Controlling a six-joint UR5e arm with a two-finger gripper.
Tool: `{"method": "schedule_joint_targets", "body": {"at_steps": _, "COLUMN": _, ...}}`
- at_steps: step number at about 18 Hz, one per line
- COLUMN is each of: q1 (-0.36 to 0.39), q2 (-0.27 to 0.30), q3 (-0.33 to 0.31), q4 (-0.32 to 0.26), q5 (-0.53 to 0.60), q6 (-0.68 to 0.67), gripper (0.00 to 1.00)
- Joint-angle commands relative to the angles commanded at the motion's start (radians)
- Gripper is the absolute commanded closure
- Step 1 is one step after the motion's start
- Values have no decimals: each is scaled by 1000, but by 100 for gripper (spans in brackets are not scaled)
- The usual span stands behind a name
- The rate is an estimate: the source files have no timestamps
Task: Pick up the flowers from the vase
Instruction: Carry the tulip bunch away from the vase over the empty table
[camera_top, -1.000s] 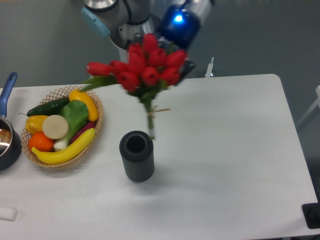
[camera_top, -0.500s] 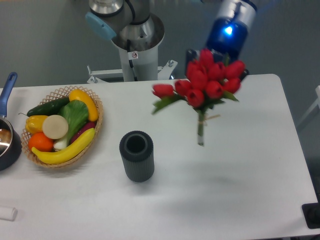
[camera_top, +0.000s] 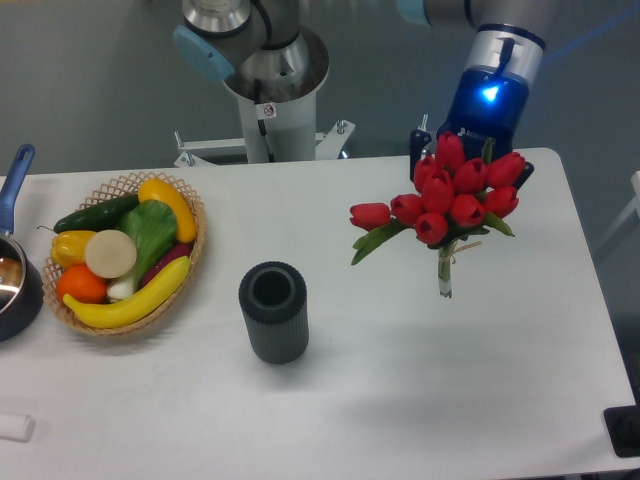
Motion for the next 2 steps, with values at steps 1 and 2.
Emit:
{"method": "schedule_joint_targets", "body": {"at_steps": 1, "q1": -2, "q2": 0, "q3": 0, "q4": 0, "q5": 0, "q6": 0, "gripper": 48}}
{"method": "schedule_joint_targets", "body": {"at_steps": 2, "q1": -2, "q2": 0, "q3": 0, "q4": 0, "q5": 0, "q6": 0, "gripper": 48}}
